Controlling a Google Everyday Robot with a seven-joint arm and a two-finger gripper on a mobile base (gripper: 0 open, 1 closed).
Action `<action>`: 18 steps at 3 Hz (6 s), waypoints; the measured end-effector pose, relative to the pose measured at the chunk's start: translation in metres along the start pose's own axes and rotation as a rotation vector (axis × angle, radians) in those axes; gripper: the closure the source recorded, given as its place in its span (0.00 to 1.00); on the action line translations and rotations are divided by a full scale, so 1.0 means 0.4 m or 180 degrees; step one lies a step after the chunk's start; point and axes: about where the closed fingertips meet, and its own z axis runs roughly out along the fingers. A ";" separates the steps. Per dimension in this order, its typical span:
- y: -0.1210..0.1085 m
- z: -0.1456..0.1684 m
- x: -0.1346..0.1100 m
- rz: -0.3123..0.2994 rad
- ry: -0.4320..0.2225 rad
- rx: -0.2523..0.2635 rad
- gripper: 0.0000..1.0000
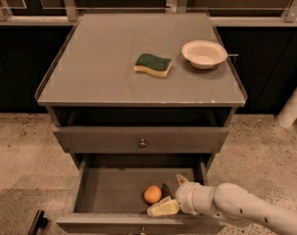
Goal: Pick orange from middle drawer and place on counter
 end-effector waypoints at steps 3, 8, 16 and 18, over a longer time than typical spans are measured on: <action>-0.048 0.029 0.034 0.0066 0.0005 0.0081 0.00; -0.098 0.304 0.077 -0.0055 -0.0256 0.0239 0.00; -0.204 0.054 -0.038 -0.0385 -0.0208 0.0258 1.00; -0.263 -0.279 -0.089 -0.0145 -0.0385 0.0153 1.00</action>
Offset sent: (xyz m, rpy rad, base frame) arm -0.0057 -0.0117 -0.0136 -0.0098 0.0292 -0.0552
